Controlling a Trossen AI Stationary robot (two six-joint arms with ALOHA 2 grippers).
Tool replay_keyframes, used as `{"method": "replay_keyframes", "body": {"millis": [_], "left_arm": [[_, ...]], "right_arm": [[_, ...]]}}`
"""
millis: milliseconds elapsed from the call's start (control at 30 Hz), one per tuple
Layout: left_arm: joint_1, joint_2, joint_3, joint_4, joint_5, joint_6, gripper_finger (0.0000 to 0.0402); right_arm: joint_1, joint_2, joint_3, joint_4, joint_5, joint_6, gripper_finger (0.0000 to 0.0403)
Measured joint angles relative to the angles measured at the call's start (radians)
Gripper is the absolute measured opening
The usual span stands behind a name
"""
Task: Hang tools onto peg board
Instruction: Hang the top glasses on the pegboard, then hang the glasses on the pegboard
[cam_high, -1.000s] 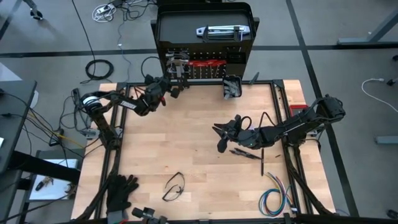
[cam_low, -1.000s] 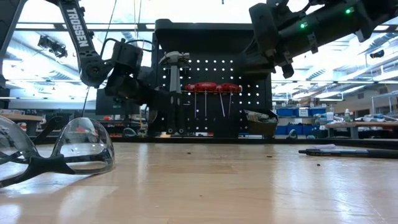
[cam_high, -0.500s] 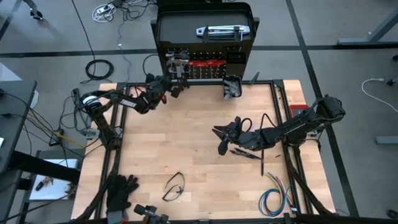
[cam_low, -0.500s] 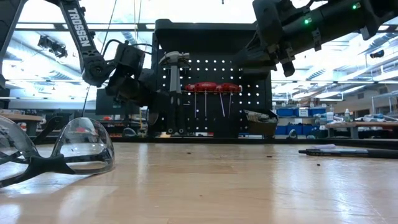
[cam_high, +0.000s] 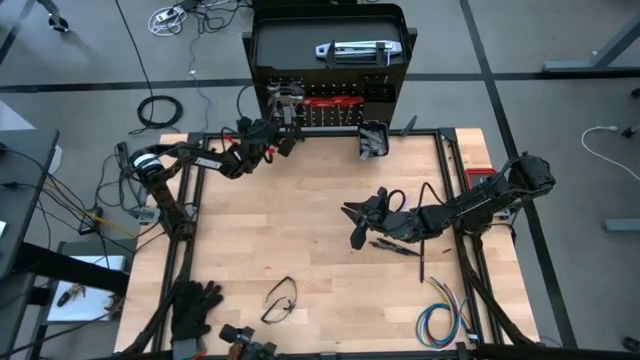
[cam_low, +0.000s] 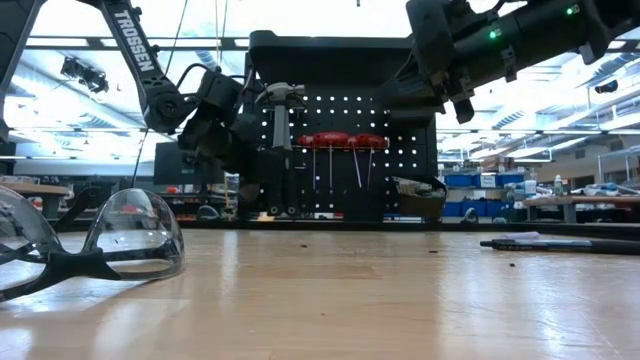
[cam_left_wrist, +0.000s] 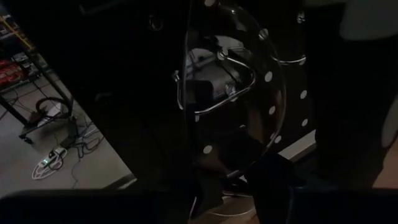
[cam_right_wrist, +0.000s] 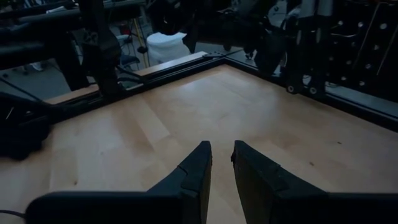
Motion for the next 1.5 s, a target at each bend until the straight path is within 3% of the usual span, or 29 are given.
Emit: {"method": "replay_keyframes", "body": {"millis": [533, 867, 1133, 1267, 1500], "left_arm": [[0.001, 0.0, 0.0, -0.131, 0.045, -0.017, 0.0246], [-0.02, -0.071, 0.0, -0.253, 0.074, -0.064, 0.0258], [-0.08, -0.255, 0.0, -0.582, 0.109, -0.122, 0.0258], [-0.142, -0.357, 0.0, -0.761, 0.228, -0.172, 0.0257], [-0.287, -0.474, 0.0, -1.117, 0.584, -0.371, 0.0257]], "right_arm": [[0.002, 0.0, 0.0, 0.0, 0.0, -0.01, 0.0077], [0.002, 0.0, 0.0, -0.001, 0.0, -0.011, 0.0077], [0.002, 0.0, 0.0, -0.003, 0.0, -0.011, 0.0077], [0.002, 0.0, 0.0, -0.01, 0.0, -0.009, 0.0077], [0.002, 0.0, 0.0, -0.03, 0.0, -0.011, 0.0077]]}}
